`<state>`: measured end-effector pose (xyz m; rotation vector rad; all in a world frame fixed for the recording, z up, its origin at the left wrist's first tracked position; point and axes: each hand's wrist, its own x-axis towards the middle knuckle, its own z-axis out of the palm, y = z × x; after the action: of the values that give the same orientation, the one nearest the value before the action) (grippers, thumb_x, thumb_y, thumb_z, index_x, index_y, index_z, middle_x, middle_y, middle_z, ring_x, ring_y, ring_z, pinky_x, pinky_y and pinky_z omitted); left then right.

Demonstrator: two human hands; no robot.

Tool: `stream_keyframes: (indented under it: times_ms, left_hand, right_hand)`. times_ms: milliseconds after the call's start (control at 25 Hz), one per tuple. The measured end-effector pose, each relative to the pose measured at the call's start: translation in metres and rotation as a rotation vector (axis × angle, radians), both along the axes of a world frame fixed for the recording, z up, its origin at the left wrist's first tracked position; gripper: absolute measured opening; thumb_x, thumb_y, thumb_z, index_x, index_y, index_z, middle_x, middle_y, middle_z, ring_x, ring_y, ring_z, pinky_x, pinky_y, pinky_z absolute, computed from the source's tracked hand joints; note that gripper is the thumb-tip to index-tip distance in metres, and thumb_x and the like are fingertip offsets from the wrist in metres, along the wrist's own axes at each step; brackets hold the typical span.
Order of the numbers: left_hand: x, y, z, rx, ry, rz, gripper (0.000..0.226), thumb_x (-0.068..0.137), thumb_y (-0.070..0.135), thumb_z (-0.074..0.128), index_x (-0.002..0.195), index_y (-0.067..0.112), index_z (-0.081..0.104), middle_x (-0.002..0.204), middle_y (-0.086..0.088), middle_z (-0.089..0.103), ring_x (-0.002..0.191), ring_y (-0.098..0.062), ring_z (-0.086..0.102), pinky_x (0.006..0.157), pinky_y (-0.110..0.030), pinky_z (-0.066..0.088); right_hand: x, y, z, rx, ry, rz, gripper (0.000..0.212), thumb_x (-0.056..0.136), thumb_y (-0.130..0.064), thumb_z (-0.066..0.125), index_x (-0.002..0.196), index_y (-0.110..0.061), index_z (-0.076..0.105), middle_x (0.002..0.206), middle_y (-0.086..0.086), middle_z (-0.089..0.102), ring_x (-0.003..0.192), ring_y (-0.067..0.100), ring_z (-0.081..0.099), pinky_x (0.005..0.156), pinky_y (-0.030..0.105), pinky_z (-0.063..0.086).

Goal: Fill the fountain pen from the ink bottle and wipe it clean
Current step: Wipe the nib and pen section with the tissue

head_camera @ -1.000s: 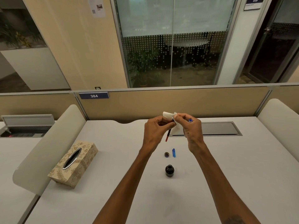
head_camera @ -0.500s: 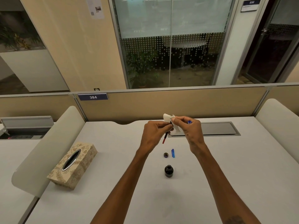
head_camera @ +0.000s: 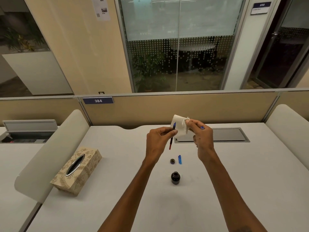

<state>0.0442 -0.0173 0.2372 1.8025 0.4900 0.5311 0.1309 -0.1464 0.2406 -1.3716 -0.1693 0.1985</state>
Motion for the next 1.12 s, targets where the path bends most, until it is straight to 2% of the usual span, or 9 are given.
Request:
stream_keyframes:
  times_ms: [120, 200, 360, 480, 720, 840, 920, 1000, 1120]
  left_hand:
    - [-0.002, 0.000, 0.004, -0.210, -0.019, -0.034, 0.030, 0.078, 0.035, 0.082, 0.106, 0.026, 0.077, 0.120, 0.008, 0.071, 0.110, -0.003, 0.064, 0.104, -0.031, 0.046]
    - [-0.001, -0.002, 0.006, -0.274, 0.007, -0.082, 0.032, 0.079, 0.036, 0.080, 0.109, 0.024, 0.076, 0.136, 0.005, 0.061, 0.122, -0.012, 0.053, 0.106, -0.035, 0.040]
    - [-0.001, -0.008, 0.011, -0.461, -0.014, -0.185, 0.019, 0.083, 0.027, 0.077, 0.101, 0.020, 0.078, 0.103, 0.004, 0.076, 0.098, -0.016, 0.064, 0.090, -0.030, 0.050]
    - [0.001, -0.012, 0.011, -0.451, -0.028, -0.191, 0.011, 0.085, 0.024, 0.074, 0.096, 0.024, 0.077, 0.098, 0.005, 0.074, 0.096, -0.015, 0.064, 0.081, -0.025, 0.051]
    - [0.001, -0.013, 0.009, -0.422, -0.031, -0.150, 0.025, 0.087, 0.021, 0.073, 0.110, 0.011, 0.075, 0.100, -0.002, 0.074, 0.094, -0.014, 0.066, 0.083, -0.025, 0.050]
    - [0.003, -0.010, 0.012, -0.497, -0.046, -0.033, 0.024, 0.087, 0.021, 0.072, 0.109, 0.010, 0.074, 0.100, 0.000, 0.072, 0.096, -0.017, 0.063, 0.084, -0.027, 0.051]
    - [0.003, -0.008, 0.015, -0.607, -0.068, 0.038, 0.020, 0.086, 0.020, 0.073, 0.104, 0.013, 0.074, 0.098, 0.002, 0.071, 0.093, -0.014, 0.061, 0.083, -0.030, 0.051]
    - [0.003, -0.005, 0.016, -0.694, -0.074, 0.081, 0.025, 0.086, 0.022, 0.074, 0.109, 0.012, 0.072, 0.101, 0.000, 0.070, 0.093, -0.014, 0.060, 0.080, -0.031, 0.052]
    - [0.003, -0.001, 0.014, -0.793, -0.070, 0.113, 0.025, 0.085, 0.023, 0.074, 0.107, 0.012, 0.071, 0.108, -0.004, 0.068, 0.098, -0.017, 0.060, 0.087, -0.037, 0.051]
  right_hand:
    - [0.002, -0.004, 0.002, 0.025, 0.114, 0.024, 0.024, 0.090, -0.029, 0.067, 0.111, -0.016, 0.070, 0.103, 0.006, 0.073, 0.072, 0.011, 0.060, 0.038, 0.016, 0.034]
    - [0.001, -0.005, 0.002, 0.088, 0.179, 0.058, 0.022, 0.091, -0.028, 0.066, 0.111, -0.018, 0.069, 0.106, 0.005, 0.073, 0.083, 0.011, 0.066, 0.040, 0.017, 0.033]
    - [-0.007, -0.001, 0.003, 0.065, 0.215, 0.134, 0.028, 0.092, -0.026, 0.065, 0.113, -0.009, 0.068, 0.103, 0.007, 0.073, 0.087, 0.013, 0.067, 0.051, 0.017, 0.045]
    - [-0.013, 0.004, 0.001, -0.032, 0.157, 0.075, 0.026, 0.089, -0.027, 0.068, 0.106, -0.008, 0.070, 0.095, 0.007, 0.073, 0.089, 0.015, 0.066, 0.065, 0.026, 0.045]
    - [-0.014, 0.003, 0.001, -0.057, 0.104, 0.094, 0.027, 0.084, -0.032, 0.073, 0.104, -0.013, 0.070, 0.093, 0.007, 0.074, 0.086, 0.016, 0.067, 0.056, 0.023, 0.043]
    - [-0.010, 0.003, -0.005, -0.107, 0.143, 0.125, 0.028, 0.089, -0.043, 0.066, 0.100, -0.018, 0.067, 0.086, -0.001, 0.075, 0.059, 0.005, 0.056, 0.046, 0.020, 0.036]
    - [-0.005, 0.005, -0.003, -0.171, 0.263, 0.117, 0.017, 0.093, -0.029, 0.060, 0.090, -0.012, 0.061, 0.073, 0.002, 0.069, 0.049, 0.007, 0.043, 0.043, 0.021, 0.036]
    - [-0.003, 0.004, -0.002, -0.214, 0.379, 0.156, 0.011, 0.093, -0.008, 0.055, 0.082, -0.005, 0.056, 0.074, 0.009, 0.060, 0.056, 0.014, 0.045, 0.051, 0.025, 0.041]
    - [-0.009, -0.004, -0.013, -0.116, 0.335, 0.332, 0.019, 0.101, -0.004, 0.046, 0.115, 0.004, 0.056, 0.098, 0.015, 0.065, 0.077, 0.017, 0.065, 0.066, 0.019, 0.054]
